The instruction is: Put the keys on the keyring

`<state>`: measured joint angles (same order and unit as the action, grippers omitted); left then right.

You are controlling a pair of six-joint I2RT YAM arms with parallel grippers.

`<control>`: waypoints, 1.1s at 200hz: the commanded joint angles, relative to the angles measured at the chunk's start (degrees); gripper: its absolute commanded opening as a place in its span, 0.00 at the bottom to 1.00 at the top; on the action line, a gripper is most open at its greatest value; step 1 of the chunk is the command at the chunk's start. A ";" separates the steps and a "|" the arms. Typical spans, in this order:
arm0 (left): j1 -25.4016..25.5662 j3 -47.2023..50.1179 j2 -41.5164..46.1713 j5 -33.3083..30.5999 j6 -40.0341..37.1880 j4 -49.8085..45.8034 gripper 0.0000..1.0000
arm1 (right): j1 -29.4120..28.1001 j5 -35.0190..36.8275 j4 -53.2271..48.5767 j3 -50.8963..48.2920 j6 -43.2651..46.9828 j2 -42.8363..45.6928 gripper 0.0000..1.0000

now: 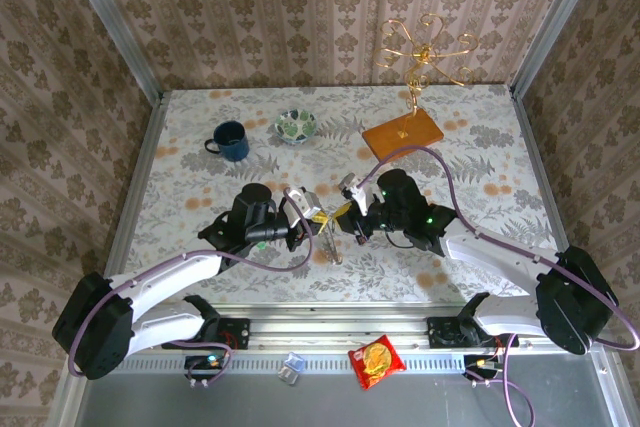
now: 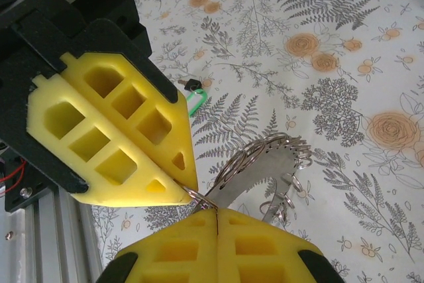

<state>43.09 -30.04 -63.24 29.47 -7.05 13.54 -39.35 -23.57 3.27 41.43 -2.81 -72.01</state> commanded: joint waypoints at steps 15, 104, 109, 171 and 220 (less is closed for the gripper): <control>0.41 0.24 0.66 1.06 0.39 2.11 0.00 | 0.77 1.59 -0.06 2.66 -1.38 -1.20 0.00; 0.50 0.43 0.75 0.85 0.37 2.83 0.00 | 1.86 1.95 -4.23 2.08 -1.06 0.52 0.23; 0.50 0.45 0.75 0.92 0.39 2.91 0.00 | 1.83 1.91 -4.23 2.12 -1.01 0.67 0.24; 0.49 1.95 0.73 2.28 1.17 6.56 0.00 | 4.98 -5.01 2.62 -1.66 9.43 2.73 0.39; 0.35 4.19 0.61 3.83 0.77 11.95 0.00 | 5.96 -11.58 0.65 0.68 20.83 0.86 0.42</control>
<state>43.16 -26.74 -63.24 30.85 -7.01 19.86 -33.58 -30.00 4.16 40.34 10.76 -70.35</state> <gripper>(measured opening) 0.049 0.415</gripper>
